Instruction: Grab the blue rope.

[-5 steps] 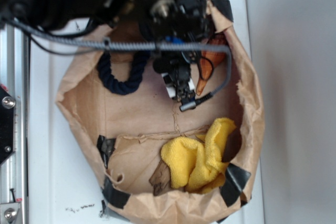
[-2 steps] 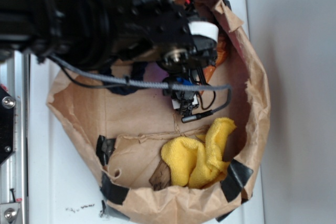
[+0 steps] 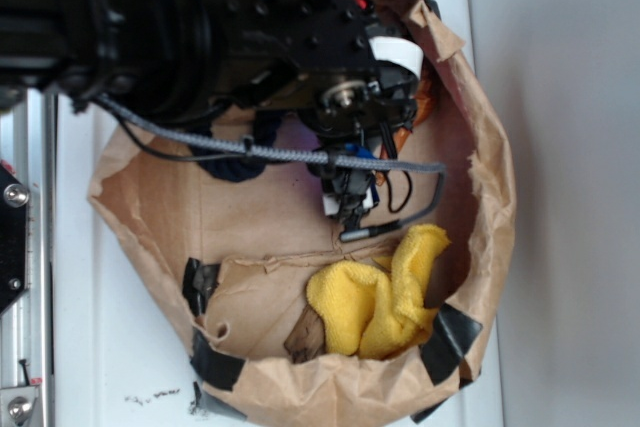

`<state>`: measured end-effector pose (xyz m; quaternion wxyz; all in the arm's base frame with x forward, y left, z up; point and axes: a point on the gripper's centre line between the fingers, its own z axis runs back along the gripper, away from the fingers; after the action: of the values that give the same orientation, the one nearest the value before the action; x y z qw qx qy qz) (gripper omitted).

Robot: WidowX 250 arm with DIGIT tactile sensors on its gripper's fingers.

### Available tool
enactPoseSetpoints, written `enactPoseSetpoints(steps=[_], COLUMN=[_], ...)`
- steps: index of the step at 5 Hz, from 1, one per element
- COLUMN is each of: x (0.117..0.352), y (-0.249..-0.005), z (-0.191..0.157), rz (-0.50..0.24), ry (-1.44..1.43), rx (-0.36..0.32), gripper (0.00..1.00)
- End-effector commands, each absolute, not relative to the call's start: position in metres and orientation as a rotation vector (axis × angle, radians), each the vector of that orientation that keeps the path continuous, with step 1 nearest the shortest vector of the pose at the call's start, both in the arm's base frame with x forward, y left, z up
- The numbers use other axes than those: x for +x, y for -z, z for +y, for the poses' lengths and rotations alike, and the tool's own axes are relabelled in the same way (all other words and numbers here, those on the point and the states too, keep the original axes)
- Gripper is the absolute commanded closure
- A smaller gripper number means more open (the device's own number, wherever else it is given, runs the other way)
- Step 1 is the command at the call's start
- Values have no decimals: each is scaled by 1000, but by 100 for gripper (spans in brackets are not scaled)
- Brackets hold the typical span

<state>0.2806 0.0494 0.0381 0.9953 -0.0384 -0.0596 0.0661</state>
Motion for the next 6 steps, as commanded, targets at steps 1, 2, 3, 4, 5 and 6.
enactPoseSetpoints(steps=[1, 2, 3, 4, 5, 6], x=[281, 280, 282, 285, 288, 289], y=[-75, -63, -52, -40, -27, -15], z=[76, 82, 91, 93, 86, 80], rz=[-171, -174, -170, -166, -166, -180], ry=[-88, -79, -86, -95, -71, -27], rx=[-76, -42, -9, 24, 67, 105], gripper=[0, 0, 0, 0, 0, 0])
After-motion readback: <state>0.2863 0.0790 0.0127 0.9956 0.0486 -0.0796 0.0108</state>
